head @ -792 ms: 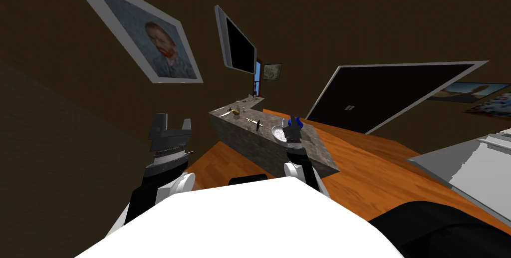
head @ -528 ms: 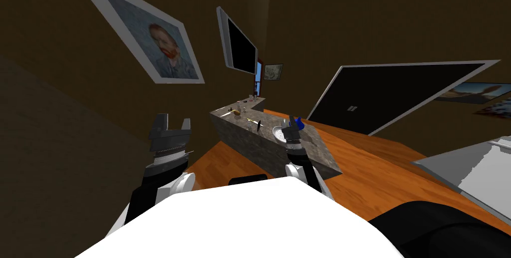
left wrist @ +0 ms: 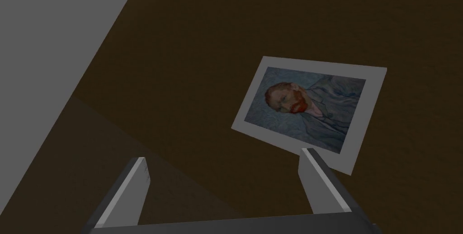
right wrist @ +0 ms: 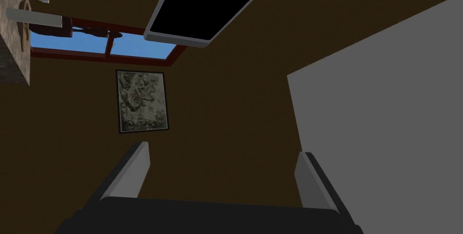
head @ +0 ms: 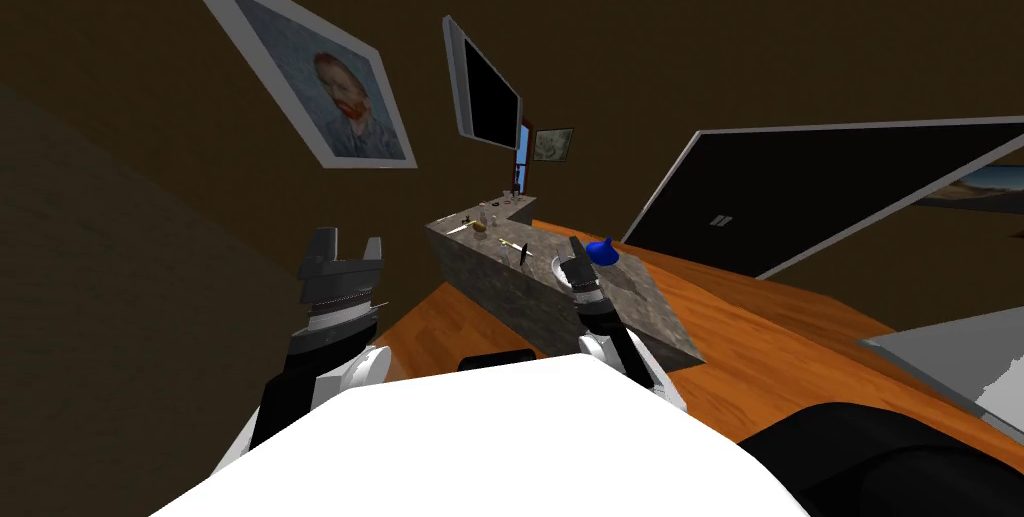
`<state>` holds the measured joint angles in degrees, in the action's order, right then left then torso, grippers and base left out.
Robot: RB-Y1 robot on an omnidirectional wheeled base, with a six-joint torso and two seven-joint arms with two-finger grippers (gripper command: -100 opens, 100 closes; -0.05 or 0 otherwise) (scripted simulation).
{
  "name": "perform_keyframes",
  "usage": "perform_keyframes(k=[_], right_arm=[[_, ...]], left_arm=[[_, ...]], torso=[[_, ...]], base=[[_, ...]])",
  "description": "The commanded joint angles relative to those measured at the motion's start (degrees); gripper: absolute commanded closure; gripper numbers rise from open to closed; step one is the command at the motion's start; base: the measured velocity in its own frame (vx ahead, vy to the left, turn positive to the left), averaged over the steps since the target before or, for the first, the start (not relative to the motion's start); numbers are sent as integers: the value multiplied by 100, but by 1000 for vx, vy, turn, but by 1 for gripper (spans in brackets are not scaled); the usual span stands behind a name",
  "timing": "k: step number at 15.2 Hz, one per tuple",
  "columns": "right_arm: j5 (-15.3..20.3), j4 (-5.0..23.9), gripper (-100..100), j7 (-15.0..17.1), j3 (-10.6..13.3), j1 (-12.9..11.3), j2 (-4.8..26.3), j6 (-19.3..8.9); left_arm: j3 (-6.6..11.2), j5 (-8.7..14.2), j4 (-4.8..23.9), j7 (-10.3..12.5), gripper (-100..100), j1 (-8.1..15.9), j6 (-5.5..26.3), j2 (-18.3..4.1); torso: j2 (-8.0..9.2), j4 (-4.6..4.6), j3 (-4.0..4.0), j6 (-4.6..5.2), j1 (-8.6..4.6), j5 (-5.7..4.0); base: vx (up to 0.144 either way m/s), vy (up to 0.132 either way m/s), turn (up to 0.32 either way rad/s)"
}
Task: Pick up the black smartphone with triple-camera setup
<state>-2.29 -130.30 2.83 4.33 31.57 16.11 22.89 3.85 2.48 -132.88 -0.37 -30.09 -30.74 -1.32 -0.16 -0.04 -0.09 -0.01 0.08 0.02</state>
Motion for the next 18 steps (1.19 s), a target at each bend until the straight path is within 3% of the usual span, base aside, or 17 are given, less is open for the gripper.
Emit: perform_keyframes(k=[1, 18], right_arm=[[-12, 25, -100, 24, 13, 8, 194, 11], [-193, 244, -100, 408, 381, 196, 2293, -42]], left_arm=[[0, 0, 0, 0, 0, 0, 0, 0], [0, 0, 0, 0, 0, 0, 0, 0]], torso=[[0, 0, 0, 0, 0, 0], [4, 1, 2, 1, -3, 0]], base=[[22, 14, 12], [27, 16, 59]])
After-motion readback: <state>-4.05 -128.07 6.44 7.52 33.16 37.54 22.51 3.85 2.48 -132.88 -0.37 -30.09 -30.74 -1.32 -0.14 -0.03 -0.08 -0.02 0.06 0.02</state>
